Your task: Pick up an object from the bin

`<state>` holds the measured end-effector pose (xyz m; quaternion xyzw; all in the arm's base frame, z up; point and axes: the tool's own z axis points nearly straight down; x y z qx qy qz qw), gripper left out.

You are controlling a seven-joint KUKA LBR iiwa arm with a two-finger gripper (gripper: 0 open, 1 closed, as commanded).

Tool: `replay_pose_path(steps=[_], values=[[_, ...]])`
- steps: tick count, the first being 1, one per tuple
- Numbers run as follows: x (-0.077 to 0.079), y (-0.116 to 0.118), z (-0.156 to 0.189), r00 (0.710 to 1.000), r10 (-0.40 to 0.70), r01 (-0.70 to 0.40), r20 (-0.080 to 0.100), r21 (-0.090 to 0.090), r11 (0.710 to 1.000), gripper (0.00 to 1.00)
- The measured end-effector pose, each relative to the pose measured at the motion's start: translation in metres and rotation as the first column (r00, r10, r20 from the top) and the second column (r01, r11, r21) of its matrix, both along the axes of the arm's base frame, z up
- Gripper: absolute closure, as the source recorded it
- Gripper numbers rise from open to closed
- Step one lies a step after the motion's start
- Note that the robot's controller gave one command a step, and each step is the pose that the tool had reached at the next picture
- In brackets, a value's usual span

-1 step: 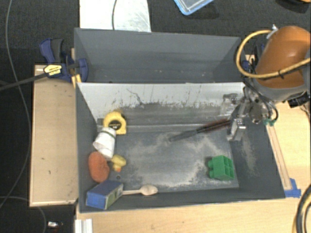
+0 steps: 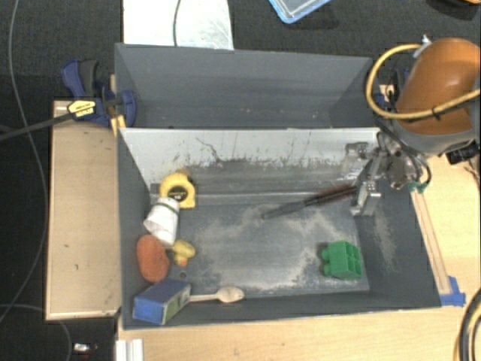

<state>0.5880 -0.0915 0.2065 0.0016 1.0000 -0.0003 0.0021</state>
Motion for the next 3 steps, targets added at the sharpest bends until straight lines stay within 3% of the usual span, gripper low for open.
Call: replay_pose_path(steps=[1,2,3], values=[[-0.008,-0.024,-0.068,0.999,0.051,-0.051,0.005,-0.001,0.999,0.00],[-0.028,-0.030,-0.100,0.997,0.076,-0.076,0.003,0.000,0.997,0.00],[-0.049,-0.028,-0.121,0.997,0.079,-0.079,0.014,-0.004,0.997,0.00]])
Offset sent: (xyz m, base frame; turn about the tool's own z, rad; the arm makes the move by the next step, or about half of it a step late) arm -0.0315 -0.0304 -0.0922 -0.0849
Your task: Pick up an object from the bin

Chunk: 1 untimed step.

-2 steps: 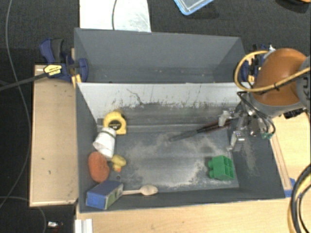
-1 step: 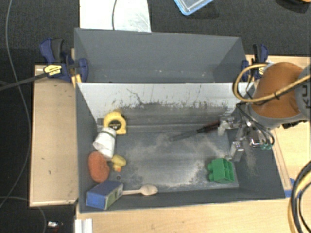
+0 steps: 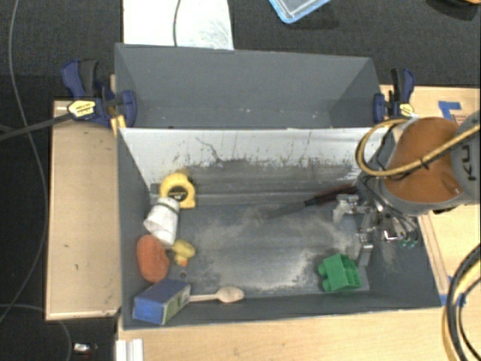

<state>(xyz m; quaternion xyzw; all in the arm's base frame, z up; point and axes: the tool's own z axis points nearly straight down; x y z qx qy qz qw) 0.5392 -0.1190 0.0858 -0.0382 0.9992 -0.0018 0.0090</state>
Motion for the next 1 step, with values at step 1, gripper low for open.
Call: replay_pose_path(steps=[1], values=[[-0.0611,0.0077,-0.0155,0.998,0.067,-0.067,-0.003,0.000,0.998,0.00]])
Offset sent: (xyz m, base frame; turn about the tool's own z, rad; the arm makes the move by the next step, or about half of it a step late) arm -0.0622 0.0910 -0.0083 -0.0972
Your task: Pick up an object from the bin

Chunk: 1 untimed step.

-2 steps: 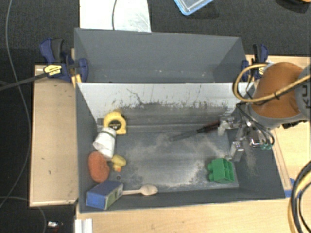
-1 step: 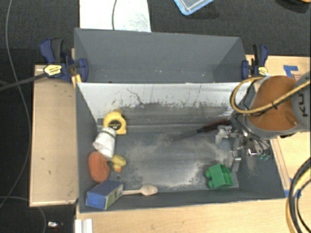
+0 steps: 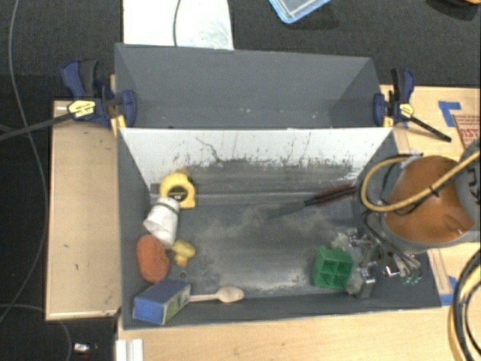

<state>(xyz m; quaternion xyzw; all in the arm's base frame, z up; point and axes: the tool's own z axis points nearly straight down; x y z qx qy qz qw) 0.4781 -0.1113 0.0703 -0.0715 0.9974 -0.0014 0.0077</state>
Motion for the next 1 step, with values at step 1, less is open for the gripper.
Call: replay_pose_path(steps=[1], values=[[-0.0004,0.0812,0.0067,1.000,0.026,-0.026,0.010,-0.003,1.000,0.00]])
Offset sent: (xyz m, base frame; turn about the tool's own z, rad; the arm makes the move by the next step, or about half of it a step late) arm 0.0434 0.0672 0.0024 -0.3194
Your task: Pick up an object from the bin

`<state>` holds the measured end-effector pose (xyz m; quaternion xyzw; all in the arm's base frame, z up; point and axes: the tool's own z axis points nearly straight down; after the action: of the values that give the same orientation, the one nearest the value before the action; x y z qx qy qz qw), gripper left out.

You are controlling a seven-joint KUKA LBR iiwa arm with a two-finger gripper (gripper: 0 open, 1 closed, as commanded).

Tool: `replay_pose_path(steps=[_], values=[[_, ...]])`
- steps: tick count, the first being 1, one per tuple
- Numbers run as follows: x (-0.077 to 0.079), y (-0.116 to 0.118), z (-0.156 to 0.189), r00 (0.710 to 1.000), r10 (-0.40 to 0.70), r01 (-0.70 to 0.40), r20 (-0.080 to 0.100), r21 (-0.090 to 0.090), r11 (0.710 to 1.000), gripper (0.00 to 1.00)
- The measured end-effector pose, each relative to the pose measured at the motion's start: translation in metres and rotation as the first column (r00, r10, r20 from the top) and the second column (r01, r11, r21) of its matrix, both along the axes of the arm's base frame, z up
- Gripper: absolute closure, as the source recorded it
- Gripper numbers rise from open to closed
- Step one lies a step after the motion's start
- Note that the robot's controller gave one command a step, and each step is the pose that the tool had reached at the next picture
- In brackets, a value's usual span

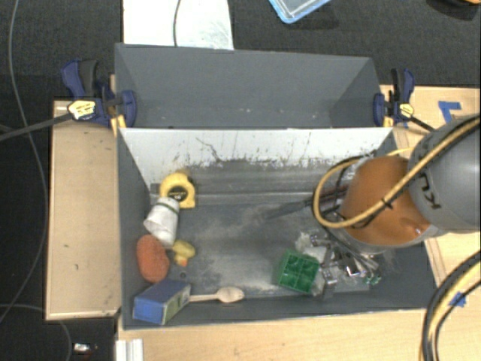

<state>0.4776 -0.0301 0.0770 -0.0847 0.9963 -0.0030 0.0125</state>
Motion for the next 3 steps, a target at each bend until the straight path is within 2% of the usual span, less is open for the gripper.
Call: replay_pose_path(steps=[1,2,3], values=[[0.0446,-0.0141,-0.0038,0.957,0.289,-0.289,-0.005,-0.009,0.957,1.00],[0.0446,-0.0138,-0.0037,0.957,0.291,-0.291,-0.005,-0.009,0.957,0.00],[0.0446,-0.0138,-0.0037,0.956,0.292,-0.292,-0.004,-0.009,0.956,0.00]])
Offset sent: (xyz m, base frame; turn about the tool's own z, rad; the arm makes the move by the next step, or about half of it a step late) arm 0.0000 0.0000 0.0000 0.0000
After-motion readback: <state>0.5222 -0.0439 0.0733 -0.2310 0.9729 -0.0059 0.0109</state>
